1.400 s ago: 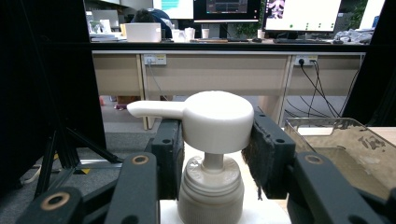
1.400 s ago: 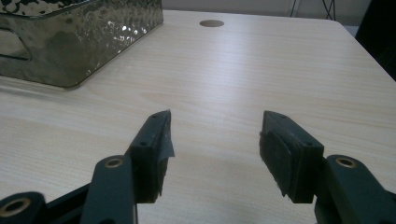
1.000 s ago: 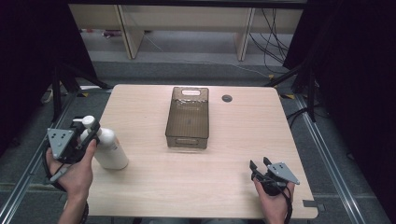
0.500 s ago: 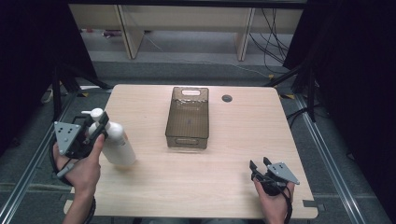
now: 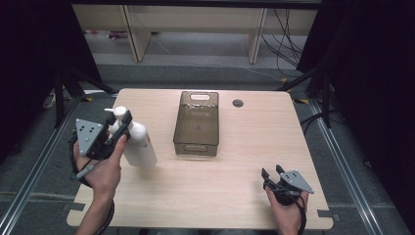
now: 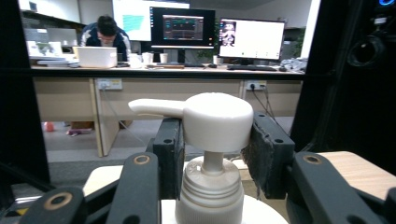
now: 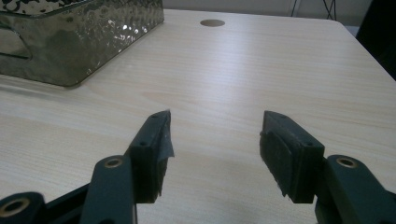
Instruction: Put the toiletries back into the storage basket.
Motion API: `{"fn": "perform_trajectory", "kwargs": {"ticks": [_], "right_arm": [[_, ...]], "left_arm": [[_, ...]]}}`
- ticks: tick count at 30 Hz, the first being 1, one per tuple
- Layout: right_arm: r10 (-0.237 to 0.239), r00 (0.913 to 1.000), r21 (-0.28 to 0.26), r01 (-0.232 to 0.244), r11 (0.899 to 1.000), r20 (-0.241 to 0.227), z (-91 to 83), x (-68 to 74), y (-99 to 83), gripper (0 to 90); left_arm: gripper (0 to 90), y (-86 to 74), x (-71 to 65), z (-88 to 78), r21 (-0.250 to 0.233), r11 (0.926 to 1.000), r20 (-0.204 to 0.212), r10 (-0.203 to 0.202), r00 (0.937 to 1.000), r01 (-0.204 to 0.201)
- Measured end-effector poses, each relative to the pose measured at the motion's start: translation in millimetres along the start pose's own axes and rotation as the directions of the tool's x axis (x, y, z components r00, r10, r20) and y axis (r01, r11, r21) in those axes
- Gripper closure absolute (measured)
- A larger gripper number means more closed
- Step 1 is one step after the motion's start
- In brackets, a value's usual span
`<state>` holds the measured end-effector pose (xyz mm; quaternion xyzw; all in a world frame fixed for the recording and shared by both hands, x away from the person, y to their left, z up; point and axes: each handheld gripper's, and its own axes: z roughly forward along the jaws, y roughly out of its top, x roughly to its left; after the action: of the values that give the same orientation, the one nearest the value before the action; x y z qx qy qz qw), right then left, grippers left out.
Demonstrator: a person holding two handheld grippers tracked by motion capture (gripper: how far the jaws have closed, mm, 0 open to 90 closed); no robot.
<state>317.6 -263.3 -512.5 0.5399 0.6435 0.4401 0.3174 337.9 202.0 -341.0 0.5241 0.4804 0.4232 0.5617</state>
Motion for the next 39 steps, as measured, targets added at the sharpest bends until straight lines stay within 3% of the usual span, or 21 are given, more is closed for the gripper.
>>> {"fn": "perform_trajectory", "kwargs": {"ticks": [1,4,6,7,8,9,16,17,20,21,26,39], "right_arm": [[-0.032,0.9995,-0.016,0.032,0.999,-0.004,1.6,-2.7,0.2,44.0],[-0.022,0.9997,-0.023,0.021,1.0,-0.011,2.4,-2.0,-0.1,44.0],[-0.063,0.998,-0.026,0.063,0.998,0.001,2.1,-4.6,0.6,44.0],[-0.044,0.999,-0.016,0.044,0.999,-0.006,1.8,-3.2,0.4,44.0],[-0.063,0.998,-0.024,0.063,0.998,0.002,1.8,-4.5,0.7,44.0],[-0.044,0.999,-0.017,0.044,0.999,-0.007,1.9,-3.2,0.4,44.0],[-0.057,0.9983,-0.027,0.057,0.998,-0.008,2.7,-4.4,0.5,44.0],[-0.031,0.9994,-0.025,0.03,0.999,-0.016,2.9,-3.0,0.0,44.0],[-0.031,0.9993,-0.024,0.031,0.999,-0.018,2.6,-3.1,0.0,44.0],[-0.059,0.9982,-0.026,0.058,0.998,-0.01,2.5,-4.6,0.6,44.0],[-0.043,0.9989,-0.025,0.043,0.999,-0.018,3.0,-3.6,0.3,44.0],[-0.059,0.9982,-0.027,0.059,0.998,-0.009,2.5,-4.6,0.5,44.0]], "left_arm": [[59.0,0.5,-1.5,0.7,0.002,1.0,0.005,0.001,1.0,-0.001],[59.0,2.2,-8.0,4.6,0.0,1.0,0.026,-0.003,0.9996,0.003],[59.0,3.4,-12.4,6.8,0.001,1.0,0.037,0.003,0.9993,-0.003],[59.0,4.3,-15.1,8.0,0.002,1.0,0.043,0.009,0.999,-0.009],[59.0,4.9,-17.3,9.0,0.001,0.9999,0.049,0.011,0.9987,-0.011],[59.0,5.4,-18.9,9.9,0.001,0.9999,0.053,0.011,0.9985,-0.011],[59.0,9.7,-31.7,17.4,0.003,0.9998,0.088,0.019,0.9959,-0.019],[59.0,10.1,-33.5,18.5,0.003,0.9998,0.093,0.02,0.9954,-0.02],[59.0,11.7,-38.1,21.6,0.005,0.9997,0.107,0.021,0.994,-0.022],[59.0,12.4,-39.4,22.3,0.006,0.9997,0.112,0.021,0.9935,-0.022],[59.0,16.8,-44.9,25.0,-0.001,0.9997,0.129,0.024,0.9914,-0.024],[59.0,28.2,-53.2,28.0,-0.018,0.9991,0.147,0.041,0.9882,-0.039]]}}
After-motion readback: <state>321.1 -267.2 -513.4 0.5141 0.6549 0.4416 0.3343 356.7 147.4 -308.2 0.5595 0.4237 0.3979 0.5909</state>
